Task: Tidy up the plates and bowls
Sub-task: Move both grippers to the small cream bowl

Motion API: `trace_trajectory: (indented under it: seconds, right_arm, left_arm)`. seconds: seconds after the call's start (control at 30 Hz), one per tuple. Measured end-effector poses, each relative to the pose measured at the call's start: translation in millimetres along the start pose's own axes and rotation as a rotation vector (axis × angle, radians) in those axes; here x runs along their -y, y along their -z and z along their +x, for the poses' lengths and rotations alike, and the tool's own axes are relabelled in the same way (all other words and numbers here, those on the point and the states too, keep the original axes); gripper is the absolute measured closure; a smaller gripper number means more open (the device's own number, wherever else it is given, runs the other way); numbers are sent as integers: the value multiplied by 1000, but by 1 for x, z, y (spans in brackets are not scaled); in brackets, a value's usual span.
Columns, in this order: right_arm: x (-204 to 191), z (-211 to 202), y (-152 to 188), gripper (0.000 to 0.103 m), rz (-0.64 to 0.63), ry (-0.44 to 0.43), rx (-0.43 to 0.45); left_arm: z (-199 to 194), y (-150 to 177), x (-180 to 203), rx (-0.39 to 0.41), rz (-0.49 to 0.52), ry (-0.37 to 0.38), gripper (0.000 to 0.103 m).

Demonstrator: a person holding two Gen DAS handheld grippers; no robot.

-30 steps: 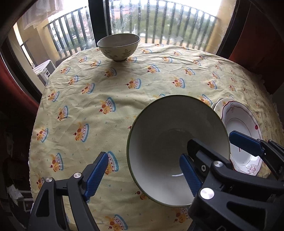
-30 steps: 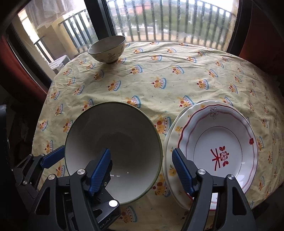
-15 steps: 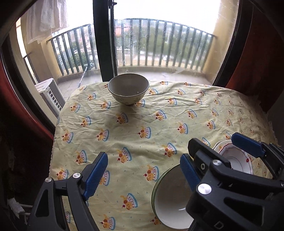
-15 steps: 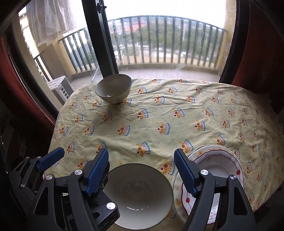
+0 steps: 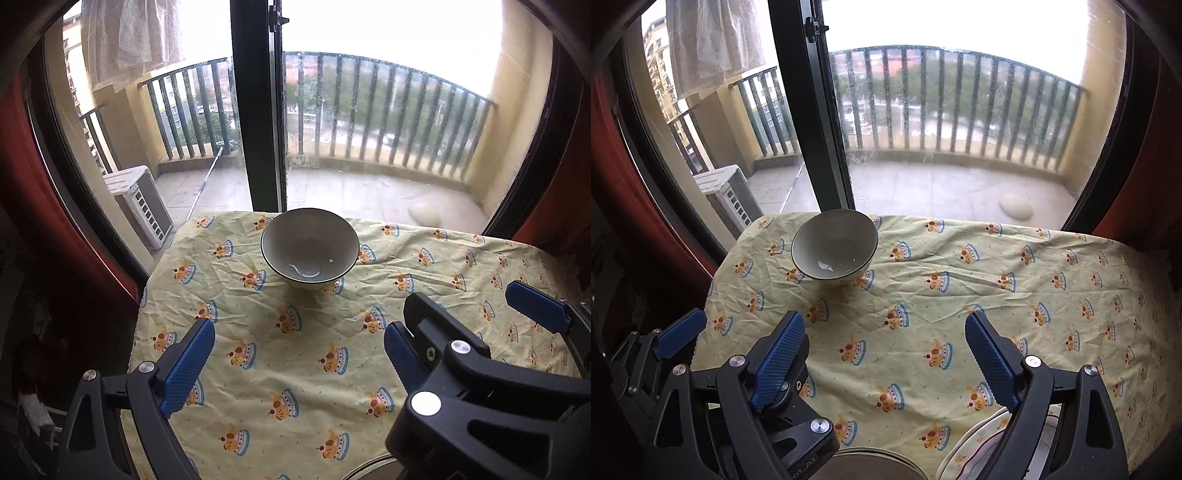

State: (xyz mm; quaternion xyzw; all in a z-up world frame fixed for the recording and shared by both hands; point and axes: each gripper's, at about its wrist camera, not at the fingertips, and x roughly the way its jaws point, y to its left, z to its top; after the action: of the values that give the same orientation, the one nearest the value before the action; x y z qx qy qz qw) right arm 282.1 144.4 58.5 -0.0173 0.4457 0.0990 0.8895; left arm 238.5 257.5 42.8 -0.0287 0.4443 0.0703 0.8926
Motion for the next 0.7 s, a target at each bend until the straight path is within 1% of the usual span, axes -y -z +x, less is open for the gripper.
trace_trajectory:
  seconds: [0.1, 0.2, 0.37, 0.5, 0.6, 0.7]
  right_arm:
    - [1, 19, -17, 12, 1, -32, 4]
    - [-1, 41, -34, 12, 22, -51, 7]
    - [-9, 76, -58, 12, -5, -66, -5]
    - [-12, 101, -70, 12, -5, -80, -19]
    - [-12, 118, -76, 12, 4, -78, -29]
    - [-14, 135, -79, 12, 15, -74, -34]
  left_arm:
    - [14, -15, -4, 5, -20, -40, 9]
    - [31, -29, -9, 31, -57, -75, 9]
    - [60, -45, -19, 23, -103, -116, 9]
    - [80, -55, -21, 15, -98, -135, 11]
    - [94, -62, -22, 12, -74, -149, 13]
    - [110, -66, -26, 4, -71, -153, 18]
